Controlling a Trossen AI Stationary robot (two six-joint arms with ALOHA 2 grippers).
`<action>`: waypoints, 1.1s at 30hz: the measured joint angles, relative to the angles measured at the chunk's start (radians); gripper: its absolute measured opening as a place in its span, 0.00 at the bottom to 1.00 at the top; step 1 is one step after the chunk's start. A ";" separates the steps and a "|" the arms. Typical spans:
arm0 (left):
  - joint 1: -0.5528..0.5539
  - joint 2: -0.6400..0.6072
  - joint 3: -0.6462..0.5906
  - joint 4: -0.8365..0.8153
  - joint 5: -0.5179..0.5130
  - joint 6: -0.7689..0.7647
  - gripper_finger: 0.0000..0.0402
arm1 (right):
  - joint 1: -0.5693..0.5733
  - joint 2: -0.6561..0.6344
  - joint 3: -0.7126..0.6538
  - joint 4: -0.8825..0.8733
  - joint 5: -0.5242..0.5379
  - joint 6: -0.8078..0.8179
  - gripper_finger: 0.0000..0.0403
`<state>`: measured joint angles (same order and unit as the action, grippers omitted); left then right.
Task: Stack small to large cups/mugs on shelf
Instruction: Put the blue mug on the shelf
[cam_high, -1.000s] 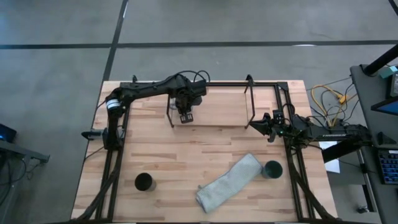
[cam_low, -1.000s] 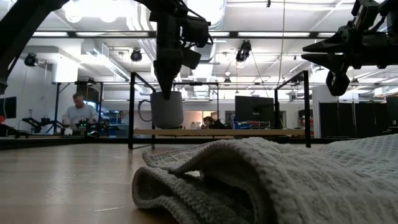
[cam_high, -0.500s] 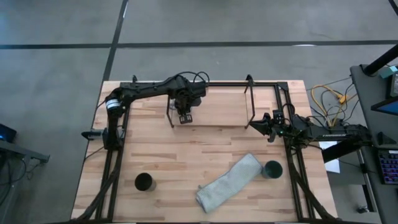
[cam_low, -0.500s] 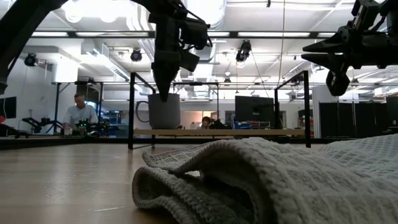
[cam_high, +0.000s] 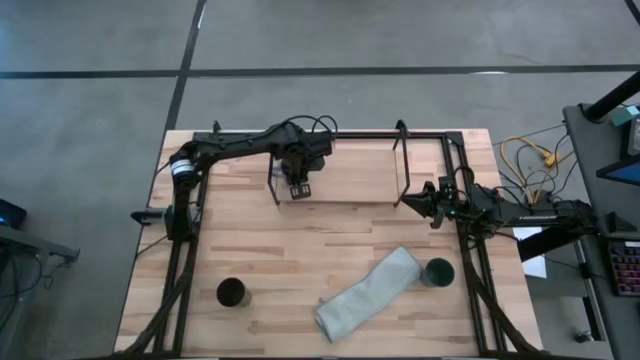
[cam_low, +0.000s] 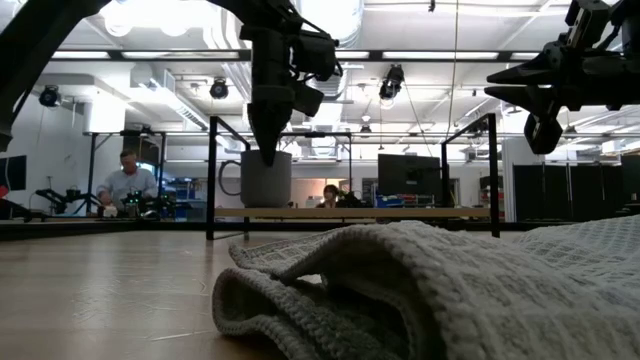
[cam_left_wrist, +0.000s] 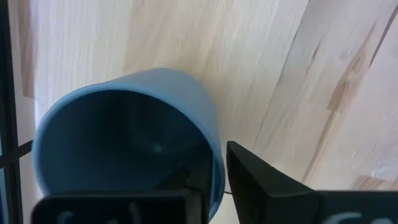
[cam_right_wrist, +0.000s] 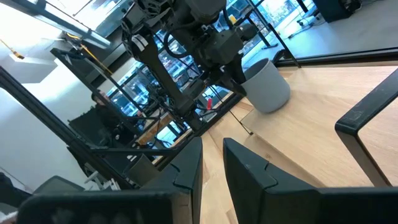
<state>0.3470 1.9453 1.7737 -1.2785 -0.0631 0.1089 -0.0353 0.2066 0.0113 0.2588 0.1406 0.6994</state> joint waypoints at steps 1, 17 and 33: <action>0.000 0.000 0.000 0.000 0.000 0.000 0.10 | 0.000 0.000 0.000 0.000 0.000 0.000 0.15; 0.000 0.000 0.000 0.074 0.000 0.002 0.14 | 0.000 0.000 0.000 0.000 0.000 0.000 0.15; 0.000 0.000 0.000 0.137 0.003 0.061 0.14 | 0.000 0.000 0.000 0.000 0.000 0.000 0.15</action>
<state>0.3466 1.9453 1.7741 -1.1414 -0.0604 0.1696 -0.0350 0.2066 0.0113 0.2586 0.1406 0.6991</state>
